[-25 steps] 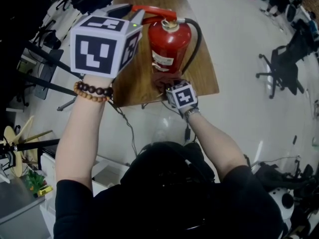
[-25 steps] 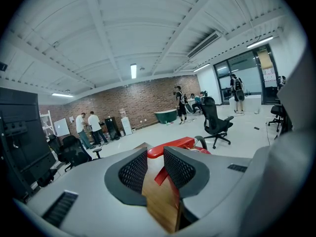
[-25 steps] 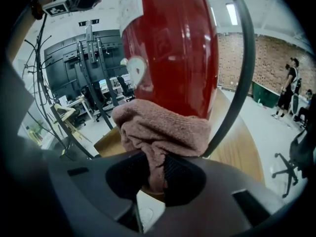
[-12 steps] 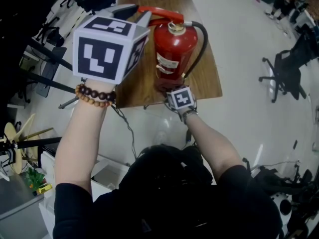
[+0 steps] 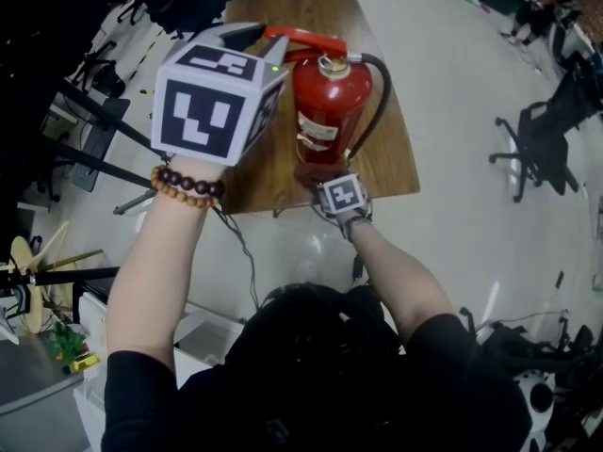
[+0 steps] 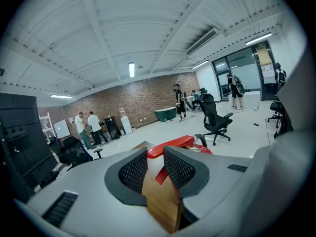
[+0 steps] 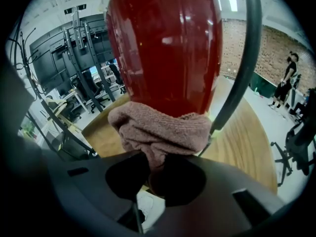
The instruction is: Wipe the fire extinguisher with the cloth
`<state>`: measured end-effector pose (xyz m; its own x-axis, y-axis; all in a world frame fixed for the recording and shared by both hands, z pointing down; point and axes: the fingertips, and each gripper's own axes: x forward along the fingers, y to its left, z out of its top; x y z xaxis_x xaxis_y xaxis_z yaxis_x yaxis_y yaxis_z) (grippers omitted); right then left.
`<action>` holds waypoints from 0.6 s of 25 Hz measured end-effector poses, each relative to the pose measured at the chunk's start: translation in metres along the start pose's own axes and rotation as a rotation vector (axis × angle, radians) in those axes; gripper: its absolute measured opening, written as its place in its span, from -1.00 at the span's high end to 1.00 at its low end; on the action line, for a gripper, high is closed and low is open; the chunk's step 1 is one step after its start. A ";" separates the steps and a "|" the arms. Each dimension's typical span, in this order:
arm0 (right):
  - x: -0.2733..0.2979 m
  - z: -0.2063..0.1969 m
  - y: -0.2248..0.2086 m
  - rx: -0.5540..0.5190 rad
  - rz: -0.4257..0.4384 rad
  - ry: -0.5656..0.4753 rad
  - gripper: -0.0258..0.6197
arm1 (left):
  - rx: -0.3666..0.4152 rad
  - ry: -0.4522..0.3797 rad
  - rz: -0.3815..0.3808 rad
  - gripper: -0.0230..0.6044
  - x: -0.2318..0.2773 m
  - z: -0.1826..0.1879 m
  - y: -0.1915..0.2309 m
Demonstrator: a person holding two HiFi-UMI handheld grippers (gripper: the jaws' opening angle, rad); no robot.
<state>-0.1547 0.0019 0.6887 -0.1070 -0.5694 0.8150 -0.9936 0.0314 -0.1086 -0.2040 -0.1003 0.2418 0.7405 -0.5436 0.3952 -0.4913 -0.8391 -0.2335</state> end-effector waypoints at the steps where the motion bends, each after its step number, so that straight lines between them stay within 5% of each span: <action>1: 0.001 0.000 0.000 0.000 -0.001 0.002 0.67 | 0.001 0.001 0.001 0.63 0.000 0.000 0.000; 15: -0.094 0.029 0.027 -0.095 0.111 -0.149 0.67 | -0.004 -0.008 -0.011 0.63 0.001 -0.001 0.001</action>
<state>-0.1708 0.0324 0.5929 -0.2170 -0.6734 0.7067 -0.9756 0.1742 -0.1336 -0.2044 -0.1017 0.2427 0.7497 -0.5341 0.3908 -0.4847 -0.8452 -0.2252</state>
